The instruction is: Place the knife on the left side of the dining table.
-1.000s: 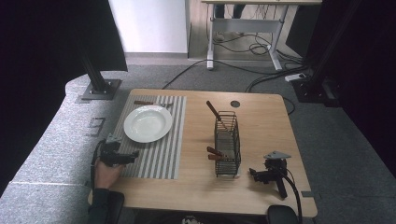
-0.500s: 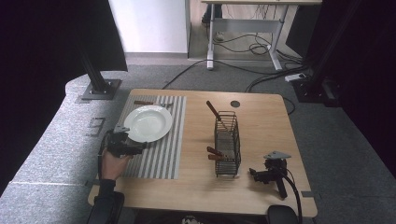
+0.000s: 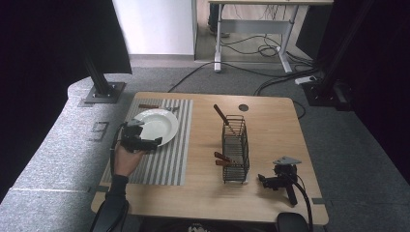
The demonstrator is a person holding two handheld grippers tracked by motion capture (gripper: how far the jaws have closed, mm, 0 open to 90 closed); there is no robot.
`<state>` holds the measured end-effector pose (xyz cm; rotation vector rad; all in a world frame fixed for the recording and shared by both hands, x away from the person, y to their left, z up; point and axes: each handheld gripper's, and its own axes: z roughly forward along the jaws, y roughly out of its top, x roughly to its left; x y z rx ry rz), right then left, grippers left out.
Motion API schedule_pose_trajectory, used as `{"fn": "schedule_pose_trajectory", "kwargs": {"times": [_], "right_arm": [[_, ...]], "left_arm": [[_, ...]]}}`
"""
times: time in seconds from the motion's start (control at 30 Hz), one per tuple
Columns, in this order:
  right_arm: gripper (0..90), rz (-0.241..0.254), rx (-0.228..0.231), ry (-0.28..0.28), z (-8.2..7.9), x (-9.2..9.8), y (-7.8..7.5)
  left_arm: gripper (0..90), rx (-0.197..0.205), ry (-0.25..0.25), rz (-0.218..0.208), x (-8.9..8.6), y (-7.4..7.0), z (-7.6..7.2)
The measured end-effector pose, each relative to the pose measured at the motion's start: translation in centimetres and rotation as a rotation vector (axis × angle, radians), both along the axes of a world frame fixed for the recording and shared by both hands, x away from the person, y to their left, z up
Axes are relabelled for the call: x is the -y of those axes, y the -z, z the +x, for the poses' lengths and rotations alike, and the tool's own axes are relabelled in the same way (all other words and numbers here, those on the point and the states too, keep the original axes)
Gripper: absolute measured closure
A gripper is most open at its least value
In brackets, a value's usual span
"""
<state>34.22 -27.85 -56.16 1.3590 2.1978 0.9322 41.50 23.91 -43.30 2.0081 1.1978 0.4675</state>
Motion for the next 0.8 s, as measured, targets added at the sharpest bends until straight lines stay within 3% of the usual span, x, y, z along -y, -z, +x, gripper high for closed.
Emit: {"fn": "schedule_pose_trajectory", "kwargs": {"times": [0.4, 0.8], "right_arm": [[0.0, 0.000, 0.000, 0.001, 0.0, 0.0, 0.0], [0.0, -0.001, -0.001, 0.001, 0.0, 0.0, 0.0]], "left_arm": [[0.9, 0.000, 0.047, -0.024, 3.5, -2.5, 1.6], [1.3, -0.021, 0.078, -0.125, 7.5, -4.5, 3.8]]}}
